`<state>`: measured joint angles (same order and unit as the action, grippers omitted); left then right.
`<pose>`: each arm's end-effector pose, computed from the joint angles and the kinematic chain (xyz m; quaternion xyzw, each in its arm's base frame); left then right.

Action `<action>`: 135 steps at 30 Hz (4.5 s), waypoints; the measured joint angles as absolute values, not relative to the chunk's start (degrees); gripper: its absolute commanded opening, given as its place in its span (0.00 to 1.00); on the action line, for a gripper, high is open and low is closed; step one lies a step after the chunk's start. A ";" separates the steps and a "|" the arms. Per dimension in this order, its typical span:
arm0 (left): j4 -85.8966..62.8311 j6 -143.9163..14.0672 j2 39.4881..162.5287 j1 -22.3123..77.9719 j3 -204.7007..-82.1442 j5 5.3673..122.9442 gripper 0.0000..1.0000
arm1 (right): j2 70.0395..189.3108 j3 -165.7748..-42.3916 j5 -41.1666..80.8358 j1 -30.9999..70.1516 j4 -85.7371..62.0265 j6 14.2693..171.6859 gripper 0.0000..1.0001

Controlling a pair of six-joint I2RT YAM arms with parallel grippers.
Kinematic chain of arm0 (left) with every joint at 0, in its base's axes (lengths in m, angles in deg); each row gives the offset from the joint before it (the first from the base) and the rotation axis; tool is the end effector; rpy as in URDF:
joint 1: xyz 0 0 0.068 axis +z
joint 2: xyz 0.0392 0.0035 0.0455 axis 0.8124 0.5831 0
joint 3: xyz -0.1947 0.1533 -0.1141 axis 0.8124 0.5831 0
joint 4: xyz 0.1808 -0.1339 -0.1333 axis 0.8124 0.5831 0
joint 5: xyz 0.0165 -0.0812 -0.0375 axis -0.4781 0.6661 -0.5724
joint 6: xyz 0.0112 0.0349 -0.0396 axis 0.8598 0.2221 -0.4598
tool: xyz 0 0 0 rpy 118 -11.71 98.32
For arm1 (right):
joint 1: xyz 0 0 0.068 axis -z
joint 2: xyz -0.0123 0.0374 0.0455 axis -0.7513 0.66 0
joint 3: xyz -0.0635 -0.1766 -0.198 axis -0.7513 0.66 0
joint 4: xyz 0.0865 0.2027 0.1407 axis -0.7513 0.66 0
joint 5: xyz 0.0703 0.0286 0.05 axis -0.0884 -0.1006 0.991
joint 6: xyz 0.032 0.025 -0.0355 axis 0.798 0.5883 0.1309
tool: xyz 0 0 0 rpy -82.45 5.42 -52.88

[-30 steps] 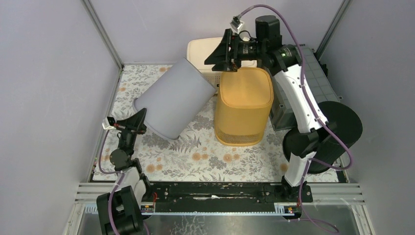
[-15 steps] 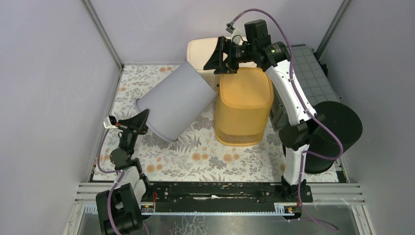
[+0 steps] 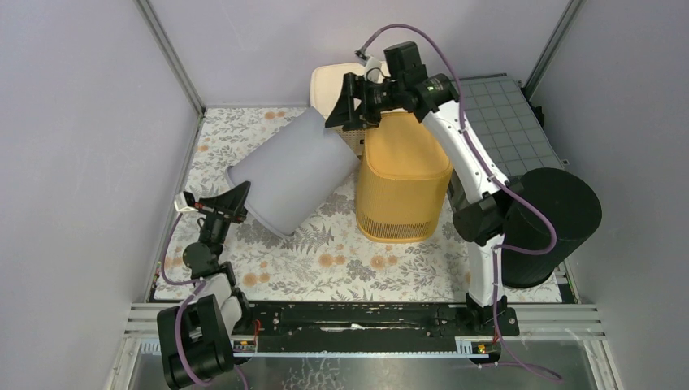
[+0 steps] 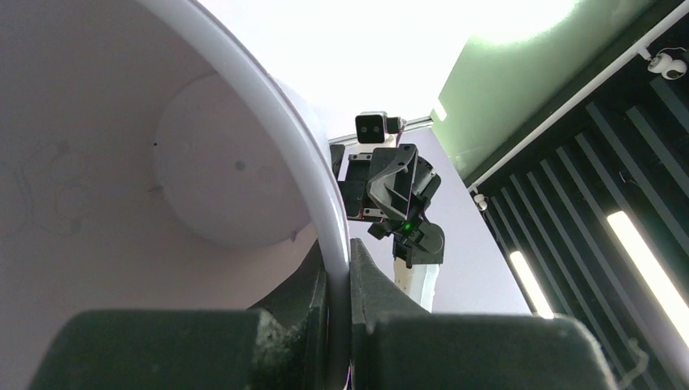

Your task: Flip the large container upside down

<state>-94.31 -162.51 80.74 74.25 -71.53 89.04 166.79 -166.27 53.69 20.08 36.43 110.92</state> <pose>0.1468 0.0324 0.2161 -0.3264 0.4290 -0.6845 0.4907 0.3777 0.2329 0.4357 -0.2062 0.8003 0.4855 0.2852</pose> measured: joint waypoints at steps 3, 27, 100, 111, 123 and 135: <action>-94.33 -162.40 81.20 74.23 -71.53 89.08 0.00 | 167.86 -166.27 53.69 18.40 36.21 110.50 0.75; -96.32 -157.37 98.07 64.81 -73.17 91.29 0.68 | 168.77 -166.31 50.80 16.98 30.38 107.86 0.22; 17.66 -98.18 61.94 62.69 -105.89 80.89 0.92 | 142.90 -133.81 38.70 9.33 29.72 113.01 0.64; 26.86 -94.97 58.68 62.60 -109.36 79.86 0.92 | 142.11 -129.05 29.17 6.31 25.92 117.52 0.62; 26.86 -94.97 59.03 61.42 -109.36 80.49 0.91 | 150.09 -127.38 11.33 -0.01 22.40 123.48 0.63; 26.56 -95.21 59.14 61.36 -109.36 81.33 0.91 | 164.53 -130.20 15.42 0.02 10.71 126.19 0.64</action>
<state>26.56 -95.21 59.14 61.36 -109.36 81.33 164.53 -130.20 15.42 0.02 10.71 126.19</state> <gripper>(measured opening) 0.917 0.632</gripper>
